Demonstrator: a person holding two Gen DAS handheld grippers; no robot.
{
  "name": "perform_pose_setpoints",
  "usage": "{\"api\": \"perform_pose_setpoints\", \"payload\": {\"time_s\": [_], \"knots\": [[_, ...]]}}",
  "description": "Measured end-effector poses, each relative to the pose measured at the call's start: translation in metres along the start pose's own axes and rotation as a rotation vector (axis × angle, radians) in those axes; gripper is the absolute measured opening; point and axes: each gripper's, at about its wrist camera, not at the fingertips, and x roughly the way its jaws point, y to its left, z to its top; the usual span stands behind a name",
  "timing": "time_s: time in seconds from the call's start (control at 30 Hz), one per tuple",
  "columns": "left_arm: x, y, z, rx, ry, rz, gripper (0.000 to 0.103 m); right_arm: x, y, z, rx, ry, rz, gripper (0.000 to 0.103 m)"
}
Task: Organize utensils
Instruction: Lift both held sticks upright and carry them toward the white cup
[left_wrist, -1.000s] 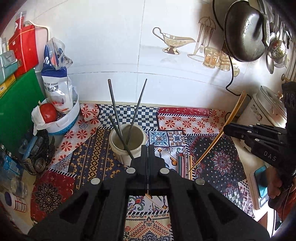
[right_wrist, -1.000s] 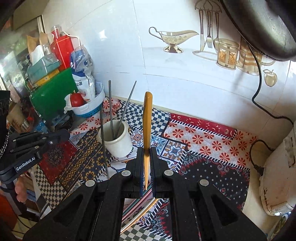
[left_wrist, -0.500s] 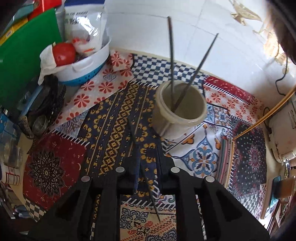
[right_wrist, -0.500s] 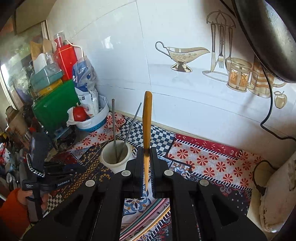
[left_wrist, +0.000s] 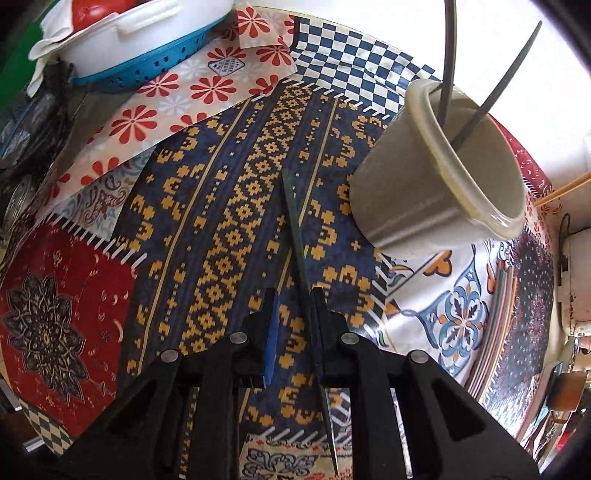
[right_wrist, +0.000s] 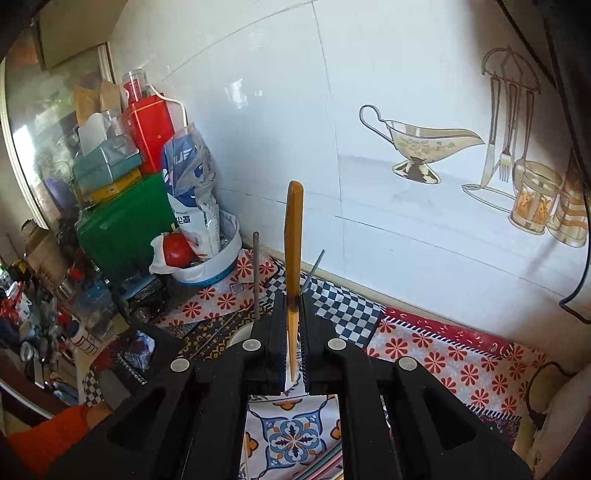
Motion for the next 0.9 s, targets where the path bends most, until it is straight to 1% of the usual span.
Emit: {"api": "perform_pose_setpoints", "payload": {"time_s": [0.2,0.27,0.3,0.43,0.47,0.57,0.63,0.7,0.8,0.9], "knots": [[0.011,-0.006,0.018,0.034,-0.014,0.047,0.015,0.017,0.010,0.009,-0.014,0.001,0.040,0.006],[0.013,-0.008,0.022,0.046,-0.024,0.063,0.013,0.020,0.011,0.010,-0.020,0.003,0.052,0.006],[0.014,-0.009,0.025,0.050,-0.031,0.077,0.009,0.022,0.012,0.011,-0.023,0.005,0.057,0.006],[0.017,-0.014,0.031,0.064,-0.053,0.114,0.005,0.029,0.013,0.013,-0.024,0.020,0.078,0.005],[0.018,-0.014,0.032,0.063,-0.056,0.116,0.005,0.029,0.013,0.014,-0.025,0.021,0.080,0.005],[0.017,-0.012,0.034,0.032,-0.053,0.089,0.005,0.029,0.012,0.016,-0.023,0.020,0.086,0.005],[0.008,-0.007,0.033,0.018,-0.070,0.077,0.005,0.028,0.011,0.018,-0.021,0.019,0.091,0.005],[-0.012,0.003,0.028,0.014,-0.105,0.067,0.005,0.026,0.011,0.021,-0.020,0.014,0.093,0.005],[-0.048,0.007,0.025,0.001,-0.177,0.053,0.005,0.023,0.013,0.025,-0.024,0.000,0.094,0.005],[-0.090,0.007,0.022,-0.004,-0.272,0.038,0.005,0.021,0.014,0.026,-0.017,-0.010,0.091,0.005]]}}
